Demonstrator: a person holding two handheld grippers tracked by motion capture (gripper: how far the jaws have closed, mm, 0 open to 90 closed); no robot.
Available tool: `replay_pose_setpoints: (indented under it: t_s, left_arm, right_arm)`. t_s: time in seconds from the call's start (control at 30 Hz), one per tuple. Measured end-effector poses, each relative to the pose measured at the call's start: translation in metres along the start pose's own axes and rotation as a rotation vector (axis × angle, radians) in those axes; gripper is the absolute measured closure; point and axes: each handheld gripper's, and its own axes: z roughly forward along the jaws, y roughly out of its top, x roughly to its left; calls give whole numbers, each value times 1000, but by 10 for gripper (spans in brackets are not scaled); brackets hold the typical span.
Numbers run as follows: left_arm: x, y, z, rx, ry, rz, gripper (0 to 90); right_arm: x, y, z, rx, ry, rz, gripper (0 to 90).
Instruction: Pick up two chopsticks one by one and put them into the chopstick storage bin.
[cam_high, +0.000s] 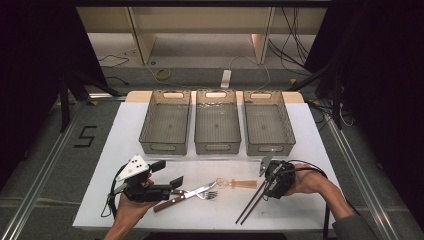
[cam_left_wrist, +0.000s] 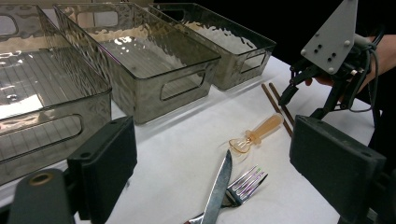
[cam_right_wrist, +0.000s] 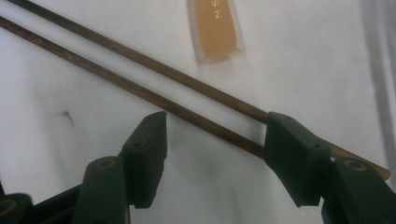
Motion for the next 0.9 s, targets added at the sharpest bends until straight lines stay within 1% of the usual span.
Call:
replay_pose_setpoints:
  t_s: [0.1,0.17,0.23,0.27,0.3,0.37,0.4,0.43,0.47,0.5,0.53,0.57,0.63,0.67,0.7,0.77,0.8,0.9]
  left_arm:
    - [0,0,0,0,-4,-3,144]
    - [0,0,0,0,-3,-2,144]
    - [0,0,0,2,-2,-1,144]
    - [0,0,0,2,-1,-1,144]
    - [0,0,0,3,1,-1,144]
    - [1,0,0,1,3,-3,144]
    - [1,0,-1,2,3,-3,144]
    - [1,0,-1,2,4,-3,144]
    - [1,0,-1,1,4,-3,144]
    - [1,0,-1,1,3,-3,144]
    - [1,0,-1,2,3,-2,144]
    - [1,0,0,2,2,-3,144]
    - [0,0,0,2,2,-2,144]
    - [0,0,0,2,3,-3,144]
    - [1,0,0,2,2,-3,144]
    - [1,0,0,2,3,-4,144]
    - [1,0,0,1,4,-3,144]
    - [1,0,0,1,4,-4,144]
  right_arm:
    - [-1,0,2,0,9,-6,402]
    - [-2,1,2,0,11,18,406]
    - [-3,1,3,3,17,17,411]
    - [-4,0,4,4,13,-1,412]
    - [-5,1,5,7,16,-9,409]
    - [-5,1,5,5,24,1,417]
    - [-4,1,4,13,31,8,423]
    - [-4,0,4,12,32,-5,430]
    - [-3,0,3,24,39,4,432]
    - [-2,0,4,25,40,-10,437]
    - [-1,-1,3,35,46,-15,441]
    - [0,-1,3,48,42,-27,445]
    - [2,-2,3,70,45,-31,459]
    - [2,-3,3,71,46,-47,465]
    - [3,-3,3,78,49,-39,473]
    - [3,-3,3,86,51,-49,489]
    - [3,-4,3,90,50,-65,498]
    - [6,-3,2,104,53,-68,538]
